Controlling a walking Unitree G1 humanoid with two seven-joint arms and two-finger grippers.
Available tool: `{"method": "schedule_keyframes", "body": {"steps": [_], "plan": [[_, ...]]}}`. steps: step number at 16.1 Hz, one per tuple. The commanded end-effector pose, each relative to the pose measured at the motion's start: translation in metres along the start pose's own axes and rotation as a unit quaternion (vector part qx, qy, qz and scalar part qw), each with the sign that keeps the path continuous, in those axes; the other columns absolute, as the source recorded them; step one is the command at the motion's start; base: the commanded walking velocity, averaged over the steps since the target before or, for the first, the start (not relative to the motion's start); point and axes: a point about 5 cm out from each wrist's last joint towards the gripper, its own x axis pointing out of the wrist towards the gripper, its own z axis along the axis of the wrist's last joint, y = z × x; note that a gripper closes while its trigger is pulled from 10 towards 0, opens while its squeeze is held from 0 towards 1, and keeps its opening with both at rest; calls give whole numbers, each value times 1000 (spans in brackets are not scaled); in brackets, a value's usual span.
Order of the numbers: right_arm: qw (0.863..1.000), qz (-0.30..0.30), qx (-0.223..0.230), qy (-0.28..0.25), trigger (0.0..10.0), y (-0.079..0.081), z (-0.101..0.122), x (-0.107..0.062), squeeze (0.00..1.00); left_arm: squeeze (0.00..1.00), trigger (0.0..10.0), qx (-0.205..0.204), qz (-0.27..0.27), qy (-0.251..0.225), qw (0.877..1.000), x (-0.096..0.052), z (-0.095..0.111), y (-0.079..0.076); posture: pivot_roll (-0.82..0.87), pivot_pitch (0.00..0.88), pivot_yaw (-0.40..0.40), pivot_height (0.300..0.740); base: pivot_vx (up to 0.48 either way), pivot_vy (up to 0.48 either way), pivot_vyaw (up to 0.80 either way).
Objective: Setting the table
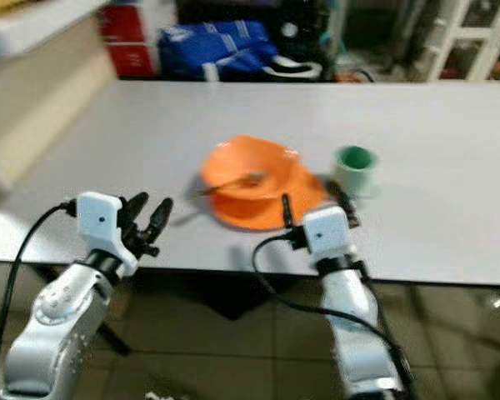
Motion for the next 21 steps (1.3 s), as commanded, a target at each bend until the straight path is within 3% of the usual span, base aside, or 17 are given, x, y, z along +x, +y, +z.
{"method": "schedule_keyframes", "body": {"steps": [1, 6, 12, 21], "plan": [[1000, 1, -1, 6, 10000, -3, -2, -1, 0, 0, 10000, -1, -1, -3, 1000, 3, 4, -1, -106, 0, 80, 740, 0, 472, 0], [1000, 8, 11, 19, 10000, 1, -7, -9, 0, 0, 10000, -20, -6, -7, 1000, 6, 7, 0, -98, 4, 88, 740, 0, 478, 0], [1000, 19, 6, 20, 10000, -1, -7, -5, 0, 0, 10000, -26, 12, -7, 1000, 9, 7, 2, -98, 7, 67, 740, 0, 480, -267], [999, 39, 17, 13, 10000, 4, -6, 0, 0, 0, 10000, -2, 48, 2, 999, 13, 5, 5, -84, 0, 63, 740, 0, 480, 0]]}}
